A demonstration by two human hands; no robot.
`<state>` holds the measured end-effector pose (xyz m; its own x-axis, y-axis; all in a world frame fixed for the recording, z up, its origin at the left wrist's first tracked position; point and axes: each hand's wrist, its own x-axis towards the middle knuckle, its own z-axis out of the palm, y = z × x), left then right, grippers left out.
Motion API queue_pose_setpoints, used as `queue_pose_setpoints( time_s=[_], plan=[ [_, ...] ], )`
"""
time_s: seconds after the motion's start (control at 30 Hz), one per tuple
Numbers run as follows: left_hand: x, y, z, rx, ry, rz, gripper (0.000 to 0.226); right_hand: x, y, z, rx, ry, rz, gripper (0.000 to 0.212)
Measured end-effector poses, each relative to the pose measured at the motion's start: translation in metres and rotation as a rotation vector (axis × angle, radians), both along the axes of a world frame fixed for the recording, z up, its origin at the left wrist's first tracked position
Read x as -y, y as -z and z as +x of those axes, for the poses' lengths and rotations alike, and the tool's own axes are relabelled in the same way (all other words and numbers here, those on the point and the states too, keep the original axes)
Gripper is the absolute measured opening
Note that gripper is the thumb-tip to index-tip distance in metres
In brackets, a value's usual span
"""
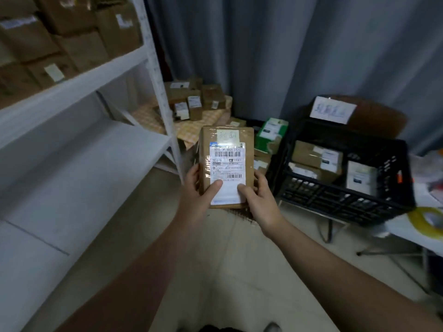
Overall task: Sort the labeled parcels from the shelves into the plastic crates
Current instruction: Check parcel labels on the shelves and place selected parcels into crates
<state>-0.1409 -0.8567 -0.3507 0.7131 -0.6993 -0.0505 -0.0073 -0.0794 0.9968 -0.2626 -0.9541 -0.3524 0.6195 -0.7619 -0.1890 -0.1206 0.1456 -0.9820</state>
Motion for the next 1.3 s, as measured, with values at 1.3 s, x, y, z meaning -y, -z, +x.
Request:
queue_pose_setpoints(
  time_s=[1.3],
  plan=[
    [0.524, 0.159, -0.148, -0.128, 0.708, 0.575, 0.046, 0.470, 0.146, -0.198, -0.433, 0.314, 0.276, 0.042]
  ],
)
